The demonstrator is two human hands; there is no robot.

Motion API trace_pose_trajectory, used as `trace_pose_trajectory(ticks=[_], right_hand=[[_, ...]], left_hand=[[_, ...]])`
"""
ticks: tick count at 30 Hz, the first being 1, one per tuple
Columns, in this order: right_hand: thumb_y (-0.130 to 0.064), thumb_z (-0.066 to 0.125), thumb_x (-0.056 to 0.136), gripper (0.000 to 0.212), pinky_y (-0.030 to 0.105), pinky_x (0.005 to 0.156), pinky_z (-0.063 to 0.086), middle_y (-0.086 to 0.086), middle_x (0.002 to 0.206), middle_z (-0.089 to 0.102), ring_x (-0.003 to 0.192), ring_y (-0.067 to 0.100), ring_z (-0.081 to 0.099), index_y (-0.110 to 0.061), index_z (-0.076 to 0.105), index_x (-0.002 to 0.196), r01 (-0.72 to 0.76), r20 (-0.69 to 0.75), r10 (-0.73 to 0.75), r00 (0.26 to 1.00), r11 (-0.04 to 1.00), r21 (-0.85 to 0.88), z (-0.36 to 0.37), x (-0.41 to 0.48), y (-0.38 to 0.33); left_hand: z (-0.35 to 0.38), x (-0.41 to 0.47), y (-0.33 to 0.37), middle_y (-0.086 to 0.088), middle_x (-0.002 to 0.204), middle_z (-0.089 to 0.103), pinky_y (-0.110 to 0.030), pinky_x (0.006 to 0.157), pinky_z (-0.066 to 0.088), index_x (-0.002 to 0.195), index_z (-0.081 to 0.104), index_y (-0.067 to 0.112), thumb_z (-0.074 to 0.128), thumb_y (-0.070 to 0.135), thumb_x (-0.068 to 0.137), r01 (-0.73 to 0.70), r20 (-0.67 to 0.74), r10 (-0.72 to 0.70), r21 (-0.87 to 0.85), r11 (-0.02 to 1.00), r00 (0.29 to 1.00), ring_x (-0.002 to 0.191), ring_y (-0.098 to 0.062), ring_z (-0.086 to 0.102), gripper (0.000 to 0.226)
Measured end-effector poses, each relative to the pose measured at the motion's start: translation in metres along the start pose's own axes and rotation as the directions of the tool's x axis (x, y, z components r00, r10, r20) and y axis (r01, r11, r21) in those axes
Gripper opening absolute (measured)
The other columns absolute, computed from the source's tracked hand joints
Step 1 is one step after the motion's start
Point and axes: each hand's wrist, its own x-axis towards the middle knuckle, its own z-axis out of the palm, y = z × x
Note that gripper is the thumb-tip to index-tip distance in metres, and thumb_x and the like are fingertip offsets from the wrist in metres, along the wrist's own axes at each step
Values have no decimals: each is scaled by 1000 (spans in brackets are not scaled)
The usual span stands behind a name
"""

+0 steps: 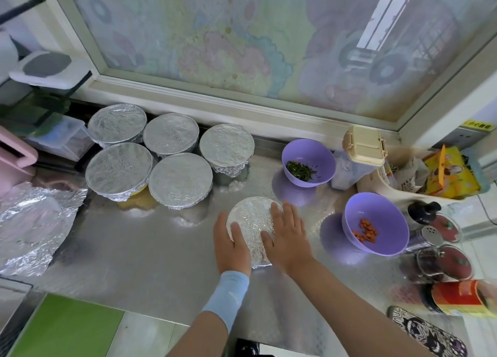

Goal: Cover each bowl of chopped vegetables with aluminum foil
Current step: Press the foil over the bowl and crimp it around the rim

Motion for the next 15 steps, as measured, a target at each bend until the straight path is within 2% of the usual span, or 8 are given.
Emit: trace_pose_trajectory(ticks=[1, 3, 6, 9, 12, 14, 15], right_hand=[[-52, 28, 92, 75, 48, 120, 13, 13, 163, 4, 150, 31, -1, -17, 10, 156, 34, 29, -35, 999, 999, 35, 1, 3, 3], [-47, 35, 96, 75, 44, 122, 10, 7, 163, -7, 150, 24, -12, -17, 1, 157, 72, 31, -75, 997, 991, 109, 3, 5, 6], [-44, 37, 96, 78, 40, 123, 5, 6, 163, -9, 149, 23, -13, -14, -3, 156, 60, 23, -65, 998, 983, 173, 7, 0, 3], [-49, 31, 91, 80, 40, 122, 5, 9, 162, -12, 149, 27, -11, -14, -2, 156, 14, 12, -16, 1000, 984, 178, 9, -9, -2], [-44, 39, 93, 78, 43, 122, 6, 14, 161, -4, 148, 32, -2, -13, 5, 156, -14, 3, 14, 1000, 991, 132, 8, -8, -4], [-42, 41, 90, 78, 45, 121, 8, 17, 160, 4, 148, 34, 1, -12, 11, 156, 8, -24, -5, 1000, 994, 111, 5, -3, -2], [-40, 43, 90, 78, 45, 122, 8, 16, 161, 2, 149, 32, -3, -13, 10, 156, 21, -16, -19, 1000, 992, 125, 4, -1, -2]], left_hand=[[3, -8, 0, 2, 146, 45, -32, 113, 31, 143, 42, 18, 36, 37, 98, -3, -13, 2, -32, 999, 1000, 134, -13, 41, 49], [8, -12, -1, 1, 143, 47, -29, 110, 33, 142, 42, 17, 36, 38, 95, 4, -42, -7, -75, 997, 999, 131, -14, 43, 52], [9, 5, -1, 0, 144, 48, -25, 106, 32, 143, 42, 16, 36, 26, 103, 37, -53, -38, -28, 999, 998, 131, -17, 44, 42], [2, 18, 1, 6, 143, 48, -21, 102, 32, 146, 38, 21, 33, 25, 104, 36, 52, -35, -22, 999, 998, 126, -10, 45, 42], [-5, 22, 4, 12, 141, 47, -21, 102, 33, 148, 33, 26, 33, 26, 105, 42, 118, -31, -92, 995, 992, 126, -6, 45, 43], [-6, 16, 1, 10, 148, 41, -25, 110, 29, 148, 36, 23, 34, 27, 104, 21, 17, -19, -101, 995, 1000, 134, -5, 38, 44], [-4, 10, -1, 7, 149, 40, -27, 113, 27, 147, 37, 20, 33, 29, 102, 30, -49, -35, -101, 994, 998, 135, -6, 36, 46]])
